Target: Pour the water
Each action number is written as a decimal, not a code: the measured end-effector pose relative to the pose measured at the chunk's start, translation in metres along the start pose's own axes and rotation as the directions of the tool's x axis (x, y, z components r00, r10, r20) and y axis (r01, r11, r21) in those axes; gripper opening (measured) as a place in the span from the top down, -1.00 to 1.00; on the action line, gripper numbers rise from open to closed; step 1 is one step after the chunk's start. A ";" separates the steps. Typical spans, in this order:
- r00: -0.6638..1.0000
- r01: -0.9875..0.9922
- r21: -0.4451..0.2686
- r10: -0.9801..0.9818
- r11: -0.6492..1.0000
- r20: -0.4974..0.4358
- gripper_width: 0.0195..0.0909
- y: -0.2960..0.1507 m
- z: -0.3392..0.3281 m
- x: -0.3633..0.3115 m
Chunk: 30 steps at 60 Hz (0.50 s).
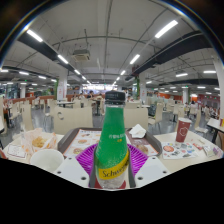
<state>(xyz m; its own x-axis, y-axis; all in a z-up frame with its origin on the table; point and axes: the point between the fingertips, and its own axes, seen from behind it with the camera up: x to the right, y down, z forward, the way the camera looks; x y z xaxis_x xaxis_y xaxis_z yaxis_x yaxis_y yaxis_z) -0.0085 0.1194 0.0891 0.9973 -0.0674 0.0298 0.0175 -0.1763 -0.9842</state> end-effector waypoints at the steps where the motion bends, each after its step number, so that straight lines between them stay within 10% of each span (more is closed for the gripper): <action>1: 1.000 -0.003 -0.004 0.003 1.000 0.001 0.21 0.000 0.000 0.000; 5: 1.000 -0.001 -0.045 0.001 0.999 0.017 -0.02 0.006 -0.003 -0.001; 10: 0.998 0.000 -0.105 0.006 0.994 0.060 -0.89 0.016 -0.012 -0.002; 30: 0.997 0.066 -0.071 -0.063 0.995 0.043 -0.86 0.006 -0.185 0.030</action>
<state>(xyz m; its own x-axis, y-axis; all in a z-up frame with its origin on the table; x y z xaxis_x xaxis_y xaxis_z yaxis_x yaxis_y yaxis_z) 0.0084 -0.0656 0.1166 0.9964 -0.0137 0.0840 0.0779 -0.2498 -0.9652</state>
